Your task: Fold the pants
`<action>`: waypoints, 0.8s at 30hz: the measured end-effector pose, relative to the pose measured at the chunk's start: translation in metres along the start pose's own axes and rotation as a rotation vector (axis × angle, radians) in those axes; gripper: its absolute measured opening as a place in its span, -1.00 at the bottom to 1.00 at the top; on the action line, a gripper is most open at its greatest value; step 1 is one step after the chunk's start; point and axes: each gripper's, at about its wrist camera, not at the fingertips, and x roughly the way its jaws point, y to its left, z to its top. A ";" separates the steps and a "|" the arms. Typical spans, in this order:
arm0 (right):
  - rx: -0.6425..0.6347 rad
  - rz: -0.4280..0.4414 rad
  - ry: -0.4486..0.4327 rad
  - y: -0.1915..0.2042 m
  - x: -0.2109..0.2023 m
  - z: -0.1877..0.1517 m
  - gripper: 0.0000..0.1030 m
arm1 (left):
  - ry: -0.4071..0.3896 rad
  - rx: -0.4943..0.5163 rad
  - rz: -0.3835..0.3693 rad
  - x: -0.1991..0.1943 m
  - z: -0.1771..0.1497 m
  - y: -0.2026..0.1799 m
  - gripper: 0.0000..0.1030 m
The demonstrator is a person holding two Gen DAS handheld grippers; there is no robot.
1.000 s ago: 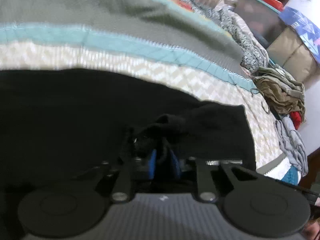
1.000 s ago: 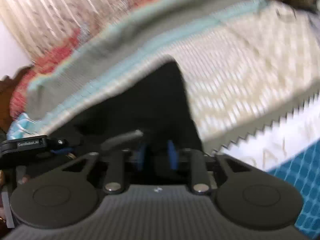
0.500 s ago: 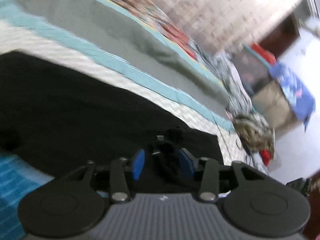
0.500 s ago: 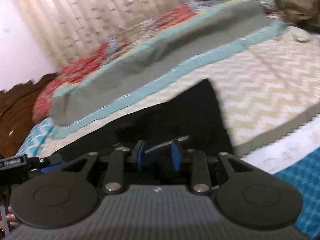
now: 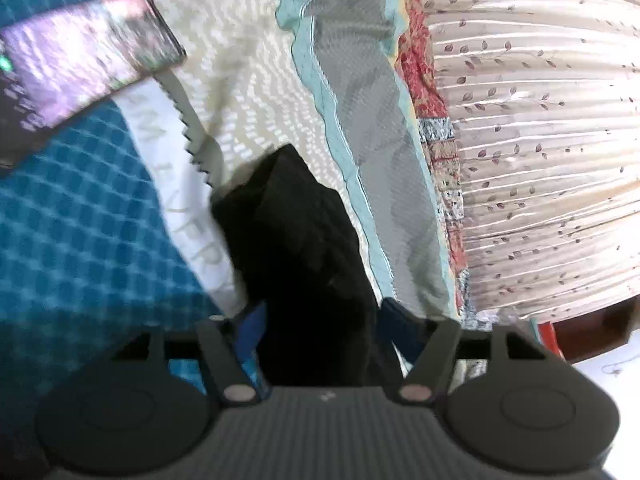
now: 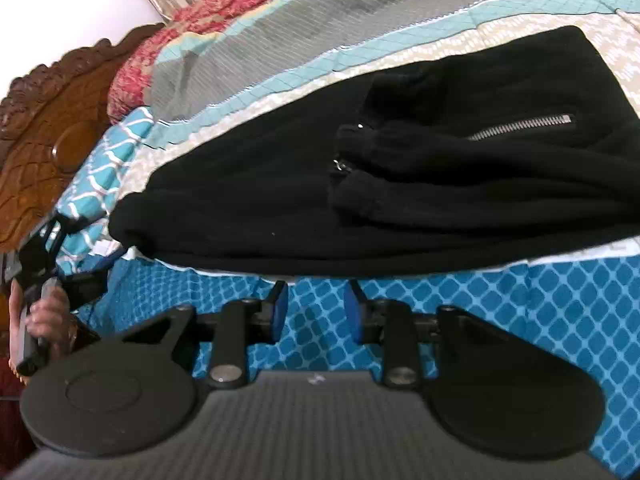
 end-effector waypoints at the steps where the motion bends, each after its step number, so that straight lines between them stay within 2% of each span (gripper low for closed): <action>1: 0.005 -0.011 0.001 0.000 0.001 0.001 -0.31 | 0.005 -0.004 0.028 0.010 0.003 0.001 0.49; 3: 0.014 -0.029 0.003 0.002 0.002 0.002 -0.30 | 0.002 -0.010 0.068 0.020 0.004 0.005 0.49; 7: -0.003 -0.061 0.010 0.001 0.003 -0.003 -0.28 | -0.020 -0.001 0.063 0.025 0.008 0.006 0.49; 10: -0.008 -0.072 0.027 0.003 0.007 -0.003 -0.28 | -0.031 0.017 0.075 0.031 0.016 0.000 0.19; 12: -0.024 -0.073 0.029 0.007 0.008 -0.004 -0.28 | -0.040 0.040 0.080 0.036 0.022 -0.006 0.17; 13: -0.031 -0.073 0.031 0.008 0.008 -0.004 -0.28 | -0.044 0.059 0.112 0.038 0.023 -0.005 0.18; 14: -0.040 -0.074 0.034 0.009 0.008 -0.005 -0.28 | -0.035 0.055 0.145 0.043 0.025 -0.001 0.18; 15: -0.047 -0.077 0.035 0.010 0.008 -0.005 -0.28 | -0.028 0.031 0.145 0.044 0.025 0.004 0.18; 16: -0.052 -0.078 0.035 0.011 0.008 -0.005 -0.28 | -0.040 0.017 0.129 0.043 0.024 0.006 0.03; 17: -0.055 -0.077 0.034 0.011 0.007 -0.004 -0.28 | -0.050 0.020 0.109 0.041 0.023 0.006 -0.31; 19: -0.063 -0.070 0.032 0.012 0.007 -0.002 -0.28 | -0.066 0.026 0.077 0.033 0.018 0.002 -0.45; 22: -0.080 -0.045 0.015 0.017 0.006 0.005 -0.35 | -0.104 0.146 0.069 0.020 0.006 -0.027 -0.48; 24: -0.083 -0.029 -0.018 0.020 0.005 0.012 -0.38 | -0.130 0.282 0.068 0.016 -0.008 -0.058 -0.49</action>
